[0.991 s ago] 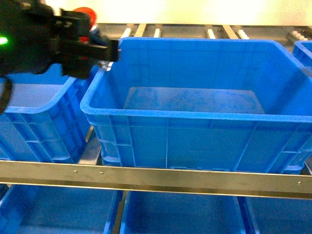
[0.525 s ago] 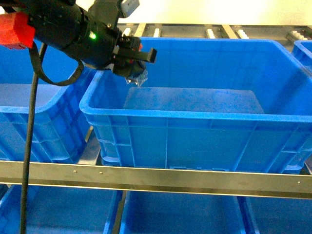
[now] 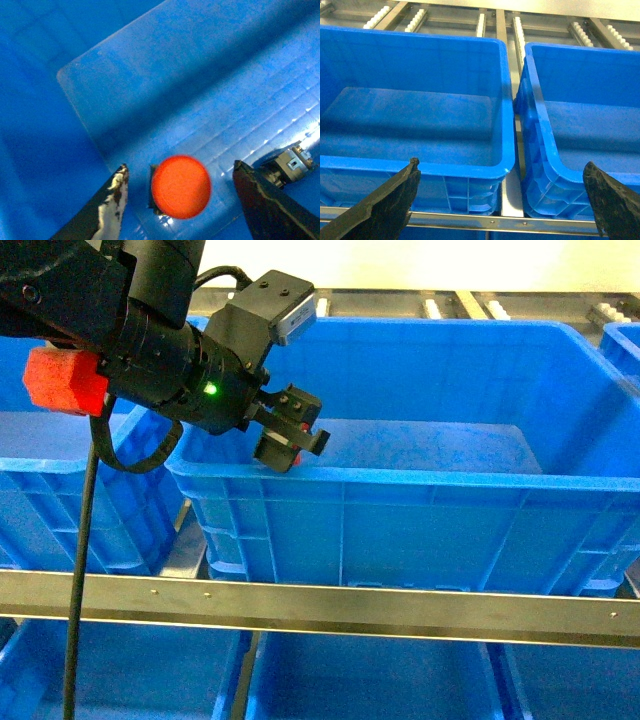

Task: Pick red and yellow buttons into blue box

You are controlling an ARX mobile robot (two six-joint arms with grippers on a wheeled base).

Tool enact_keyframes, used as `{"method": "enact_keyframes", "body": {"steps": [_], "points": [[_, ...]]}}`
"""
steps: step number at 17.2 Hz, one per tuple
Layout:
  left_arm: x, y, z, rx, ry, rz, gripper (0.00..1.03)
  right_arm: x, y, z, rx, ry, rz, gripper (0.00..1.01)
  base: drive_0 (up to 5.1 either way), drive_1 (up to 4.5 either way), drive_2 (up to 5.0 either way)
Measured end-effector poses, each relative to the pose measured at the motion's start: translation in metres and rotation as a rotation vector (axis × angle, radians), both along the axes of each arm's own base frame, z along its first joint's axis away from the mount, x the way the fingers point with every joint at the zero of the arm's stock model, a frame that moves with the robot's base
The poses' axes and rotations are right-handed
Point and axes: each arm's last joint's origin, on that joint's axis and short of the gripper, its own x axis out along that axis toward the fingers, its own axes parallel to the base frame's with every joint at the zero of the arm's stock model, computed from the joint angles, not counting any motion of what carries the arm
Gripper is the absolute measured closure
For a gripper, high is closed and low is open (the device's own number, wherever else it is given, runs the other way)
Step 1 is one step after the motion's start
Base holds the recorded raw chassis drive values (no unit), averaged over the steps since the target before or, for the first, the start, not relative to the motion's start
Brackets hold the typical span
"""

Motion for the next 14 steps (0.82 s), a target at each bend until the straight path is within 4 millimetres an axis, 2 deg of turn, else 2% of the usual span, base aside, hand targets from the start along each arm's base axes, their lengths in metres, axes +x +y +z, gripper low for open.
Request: {"method": "enact_keyframes", "body": {"steps": [3,5,7,9,11,14], "points": [[0.000,-0.006,0.008,-0.081,-0.061,0.006,0.06,0.000,0.000,0.000,0.000,0.000,0.000,0.03,0.0,0.00,0.0],[-0.008,0.002,0.035,-0.176,-0.197,0.080,0.05,0.000,0.000,0.000,0.000,0.000,0.000,0.03,0.0,0.00,0.0],[-0.036,0.041,0.077,-0.289,-0.390,0.276,0.05,0.000,0.000,0.000,0.000,0.000,0.000,0.03,0.0,0.00,0.0],[-0.062,0.065,0.086,-0.349,-0.483,0.396,0.05,0.000,0.000,0.000,0.000,0.000,0.000,0.03,0.0,0.00,0.0],[-0.097,0.078,0.083,-0.409,-0.537,0.442,0.05,0.000,0.000,0.000,0.000,0.000,0.000,0.03,0.0,0.00,0.0],[-0.156,0.079,0.076,-0.430,-0.618,0.472,0.05,0.000,0.000,0.000,0.000,0.000,0.000,0.03,0.0,0.00,0.0]]}}
